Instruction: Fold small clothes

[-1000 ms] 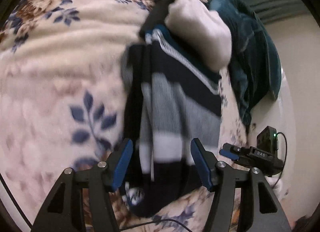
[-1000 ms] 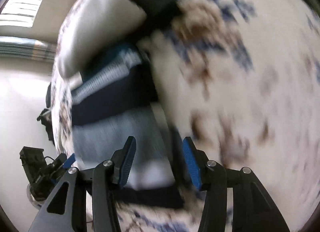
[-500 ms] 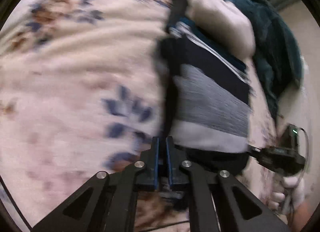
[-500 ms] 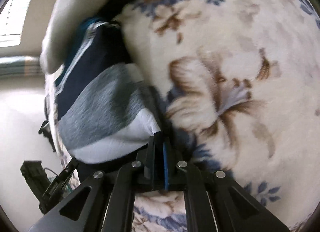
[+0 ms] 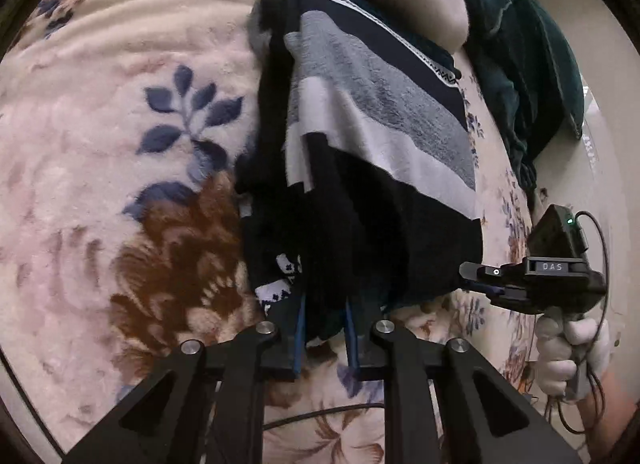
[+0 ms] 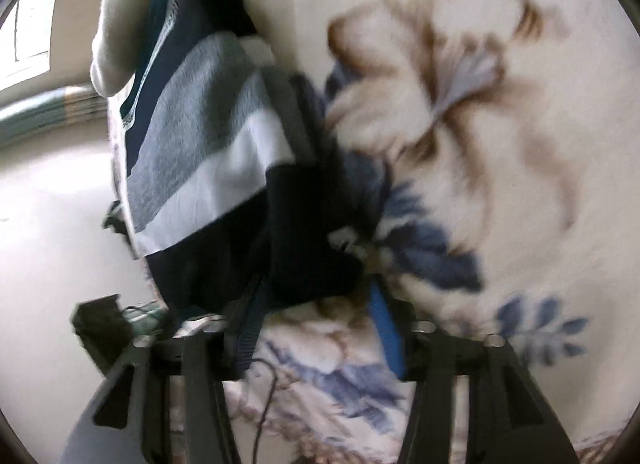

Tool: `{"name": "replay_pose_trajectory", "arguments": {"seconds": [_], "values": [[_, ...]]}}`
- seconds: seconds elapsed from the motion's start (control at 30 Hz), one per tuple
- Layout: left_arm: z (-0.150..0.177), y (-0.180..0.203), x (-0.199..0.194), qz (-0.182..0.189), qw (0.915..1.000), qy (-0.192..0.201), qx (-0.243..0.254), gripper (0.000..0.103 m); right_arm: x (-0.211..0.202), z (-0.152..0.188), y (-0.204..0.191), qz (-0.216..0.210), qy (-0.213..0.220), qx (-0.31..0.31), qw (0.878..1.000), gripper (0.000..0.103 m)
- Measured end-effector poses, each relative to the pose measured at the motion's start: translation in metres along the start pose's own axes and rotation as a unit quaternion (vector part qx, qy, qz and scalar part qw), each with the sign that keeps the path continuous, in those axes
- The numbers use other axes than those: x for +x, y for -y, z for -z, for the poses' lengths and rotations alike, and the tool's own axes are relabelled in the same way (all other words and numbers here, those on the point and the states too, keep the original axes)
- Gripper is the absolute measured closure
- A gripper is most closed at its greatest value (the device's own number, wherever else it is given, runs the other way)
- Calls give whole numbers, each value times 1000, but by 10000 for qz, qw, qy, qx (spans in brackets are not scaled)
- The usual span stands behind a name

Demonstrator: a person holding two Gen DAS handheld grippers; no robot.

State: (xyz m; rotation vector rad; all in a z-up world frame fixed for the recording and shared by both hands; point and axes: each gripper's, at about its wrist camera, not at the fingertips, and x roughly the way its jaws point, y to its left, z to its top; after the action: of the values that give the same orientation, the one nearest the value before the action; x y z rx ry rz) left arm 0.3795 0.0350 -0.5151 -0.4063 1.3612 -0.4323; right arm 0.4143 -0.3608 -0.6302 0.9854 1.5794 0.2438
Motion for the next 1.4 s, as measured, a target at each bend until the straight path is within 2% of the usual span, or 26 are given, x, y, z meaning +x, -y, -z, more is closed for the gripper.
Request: {"name": "replay_pose_trajectory", "arguments": {"seconds": [0.13, 0.17, 0.23, 0.27, 0.33, 0.37, 0.4, 0.47, 0.53, 0.67, 0.7, 0.73, 0.77, 0.8, 0.83, 0.9, 0.97, 1.03, 1.07, 1.1, 1.13, 1.2, 1.23, 1.27, 1.3, 1.4], "values": [[-6, -14, -11, 80, 9999, 110, -33, 89, -2, 1, -21, 232, 221, -149, 9994, 89], [-7, -16, -8, 125, 9999, 13, -38, 89, -5, 1, -24, 260, 296, -219, 9990, 89], [-6, -21, -2, 102, 9998, -164, -69, 85, -2, 1, -29, 609, 310, -492, 9964, 90], [-6, -24, -4, 138, 9995, -194, -210, 81, 4, 3, -33, 947, 251, -633, 9932, 89], [3, -37, -20, 248, 9963, -137, -810, 59, 10, 7, -42, 1091, 118, -586, 9922, 86], [13, -42, -30, 450, 9917, 10, -1204, 31, 11, 9, -50, 1094, 102, -496, 9927, 77], [21, -45, -38, 634, 9862, 160, -1520, 27, 6, 13, -50, 1070, 105, -304, 9937, 71], [41, -51, -43, 1154, 9664, 366, -2268, 27, -5, 24, -45, 696, 246, 103, 9972, 39], [49, -54, -28, 1513, 9486, 383, -2754, 27, -6, 40, -36, 83, 299, 594, 9978, 37], [46, -60, 19, 1751, 9179, 503, -3526, 29, 31, 46, -16, -776, 135, 1307, 9883, 37], [44, -65, 23, 1784, 9083, 622, -3732, 36, 40, 45, -14, -917, 154, 1449, 9851, 37], [41, -68, 24, 1797, 9024, 761, -3842, 51, 51, 43, -10, -1172, 270, 1684, 9784, 41], [38, -69, 23, 1793, 9008, 858, -3862, 78, 54, 41, -9, -1384, 461, 1821, 9724, 64], [34, -70, 19, 1807, 9015, 905, -3826, 78, 52, 40, -7, -1434, 615, 1907, 9692, 81], [30, -70, 12, 1723, 9074, 947, -3714, 78, 48, 39, -6, -1473, 784, 2001, 9655, 89], [24, -69, 3, 1648, 9186, 919, -3473, 79, 36, 40, -7, -1380, 1013, 1955, 9656, 89], [23, -74, -2, 1652, 9180, 888, -3495, 78, 24, 46, -13, -1142, 1219, 1764, 9701, 89], [24, -81, -5, 1699, 9138, 801, -3601, 75, 17, 50, -15, -963, 1334, 1720, 9713, 89], [28, -81, -7, 1701, 9137, 780, -3608, 66, 13, 52, -14, -883, 1353, 1707, 9720, 89], [34, -80, -13, 1637, 9159, 781, -3580, 39, 5, 51, -11, -800, 1281, 1642, 9748, 89], [39, -79, -19, 1536, 9195, 794, -3529, 28, -1, 50, -14, -655, 1130, 1478, 9803, 88], [51, -63, -14, 1620, 9224, 809, -3412, 25, -26, 39, -2, -362, 992, 1196, 9872, 72], [54, -59, -11, 1632, 9241, 758, -3372, 25, -37, 32, 2, -276, 972, 1004, 9898, 43], [56, -53, -5, 1711, 9234, 726, -3357, 25, -48, 25, -1, -249, 991, 773, 9918, 19], [56, -48, 5, 1799, 9212, 702, -3378, 25, -54, 18, -5, -267, 1026, 600, 9926, 15], [50, -31, 38, 2008, 9116, 710, -3517, 25, -62, -23, -15, -180, 919, -31, 9956, 15]]}}
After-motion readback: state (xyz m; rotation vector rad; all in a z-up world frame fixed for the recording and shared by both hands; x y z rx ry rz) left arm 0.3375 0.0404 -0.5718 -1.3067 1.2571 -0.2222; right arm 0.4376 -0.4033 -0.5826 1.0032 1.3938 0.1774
